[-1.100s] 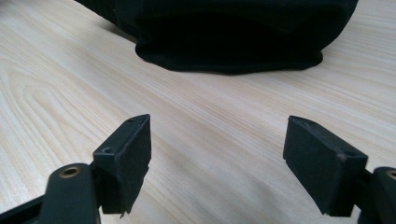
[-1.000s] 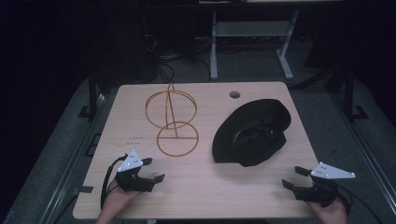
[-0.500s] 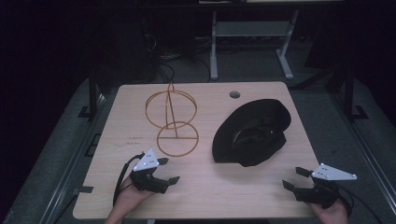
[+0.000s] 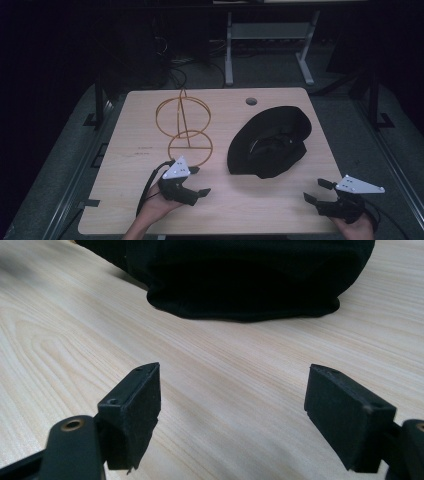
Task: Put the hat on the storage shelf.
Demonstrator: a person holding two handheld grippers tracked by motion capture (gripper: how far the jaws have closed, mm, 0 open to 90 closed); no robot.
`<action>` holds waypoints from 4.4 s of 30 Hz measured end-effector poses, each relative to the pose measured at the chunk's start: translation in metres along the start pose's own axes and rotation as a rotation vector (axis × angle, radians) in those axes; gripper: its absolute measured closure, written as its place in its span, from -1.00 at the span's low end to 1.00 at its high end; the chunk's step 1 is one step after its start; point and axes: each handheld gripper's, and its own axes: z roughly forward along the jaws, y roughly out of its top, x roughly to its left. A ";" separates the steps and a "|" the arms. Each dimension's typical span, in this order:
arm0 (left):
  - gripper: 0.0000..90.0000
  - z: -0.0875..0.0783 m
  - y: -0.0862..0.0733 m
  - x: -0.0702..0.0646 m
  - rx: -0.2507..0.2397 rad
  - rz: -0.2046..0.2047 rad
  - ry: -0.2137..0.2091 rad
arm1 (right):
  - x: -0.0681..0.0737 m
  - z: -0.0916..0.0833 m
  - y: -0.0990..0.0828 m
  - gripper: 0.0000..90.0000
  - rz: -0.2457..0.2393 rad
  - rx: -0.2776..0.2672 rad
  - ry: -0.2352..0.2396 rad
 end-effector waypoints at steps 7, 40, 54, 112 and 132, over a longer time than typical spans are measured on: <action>-0.55 0.018 0.019 -0.005 -0.006 0.034 -0.030 | 0.000 0.000 0.000 -0.51 -0.007 0.007 0.002; 0.48 0.122 0.075 -0.008 0.154 0.217 -0.085 | 0.004 0.000 0.001 -0.51 -0.024 -0.005 0.030; 0.93 0.109 0.111 -0.030 0.046 0.248 -0.153 | 0.014 0.004 0.010 -0.51 -0.048 -0.047 0.040; -0.33 0.054 0.131 -0.038 -0.025 0.185 -0.190 | 0.042 0.033 0.043 0.84 -0.187 -0.169 -0.023; -0.39 0.011 0.059 -0.016 -0.003 0.123 -0.108 | 0.029 0.017 0.071 0.86 -0.118 -0.225 -0.040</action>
